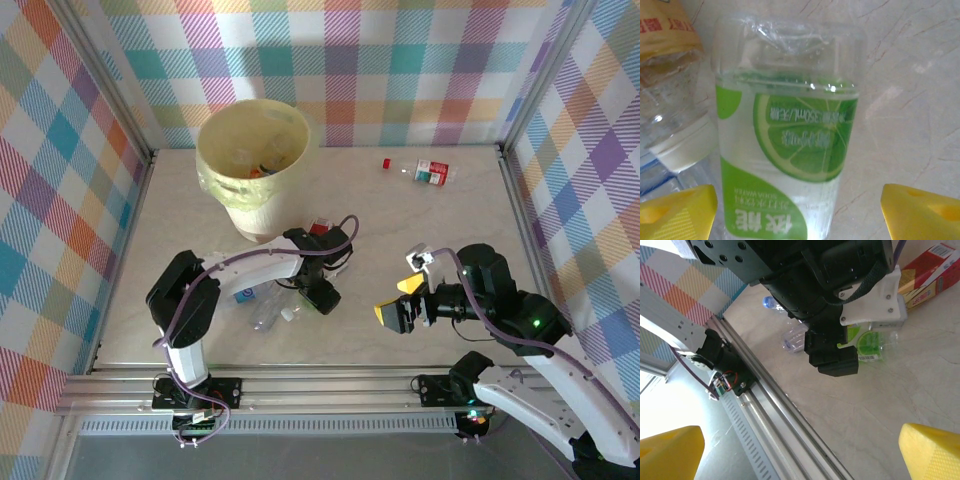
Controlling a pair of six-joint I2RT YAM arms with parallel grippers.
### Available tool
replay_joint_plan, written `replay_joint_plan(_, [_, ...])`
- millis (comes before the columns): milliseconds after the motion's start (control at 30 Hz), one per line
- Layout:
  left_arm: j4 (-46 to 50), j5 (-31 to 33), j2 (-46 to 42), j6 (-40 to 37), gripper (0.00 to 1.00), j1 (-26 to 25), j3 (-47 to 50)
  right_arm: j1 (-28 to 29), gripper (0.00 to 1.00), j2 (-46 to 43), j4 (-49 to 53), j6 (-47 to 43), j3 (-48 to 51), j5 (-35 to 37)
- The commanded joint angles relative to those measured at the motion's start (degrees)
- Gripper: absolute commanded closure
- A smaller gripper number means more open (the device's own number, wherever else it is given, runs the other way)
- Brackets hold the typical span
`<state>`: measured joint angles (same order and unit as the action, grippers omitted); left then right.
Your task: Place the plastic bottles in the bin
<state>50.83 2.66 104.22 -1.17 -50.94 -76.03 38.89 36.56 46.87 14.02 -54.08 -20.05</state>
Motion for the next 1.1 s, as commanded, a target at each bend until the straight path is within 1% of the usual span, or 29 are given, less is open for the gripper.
replay_joint_plan(0, [-0.6, -0.2, 2.1, -0.7, 0.17, -0.5, -1.7, -0.3, 0.00, -1.2, 0.3, -1.4, -0.1, 3.0])
replay_joint_plan(200, [-1.2, -1.3, 4.1, 0.1, 0.23, -0.5, -1.5, -0.1, 0.00, -3.6, 0.2, -1.5, -0.1, 7.5])
replay_joint_plan(333, [-0.7, -1.5, 4.1, 0.8, 0.29, -0.5, -1.5, -0.2, 0.00, -4.1, 0.0, -1.5, 0.2, 8.6])
replay_joint_plan(400, [-0.6, -1.9, 3.9, 1.2, 0.33, -0.5, -1.4, -0.2, 0.00, -3.8, 0.1, -1.4, -0.2, 9.0])
replay_joint_plan(467, [-1.2, -2.6, 4.0, 1.8, 0.35, -0.5, -1.6, -0.2, 0.00, -3.9, 0.5, -1.0, -0.6, 9.3])
replay_joint_plan(567, [0.6, -2.3, 5.0, 3.0, 0.45, -0.6, -4.1, -0.2, 0.00, -5.4, -1.1, -0.4, 0.6, 10.1])
replay_joint_plan(700, [-1.0, -2.8, 3.3, 4.3, 0.49, -0.8, -4.6, -0.2, 0.00, -5.0, -0.2, -0.3, -1.1, 10.5])
replay_joint_plan(800, [0.9, -3.4, 2.7, 5.0, 0.51, -0.9, -6.9, -0.2, 0.00, -5.5, -0.2, -0.3, -1.2, 11.5])
replay_joint_plan(900, [0.2, -5.7, -0.2, 5.8, 0.52, -0.7, -7.5, -0.2, 0.00, -6.5, -1.5, 0.4, -0.8, 12.7])
replay_joint_plan(1067, [1.3, -9.5, -4.0, 7.8, 0.52, 0.1, -12.8, -0.2, 0.00, -7.7, -5.4, 1.4, -0.1, 11.0])
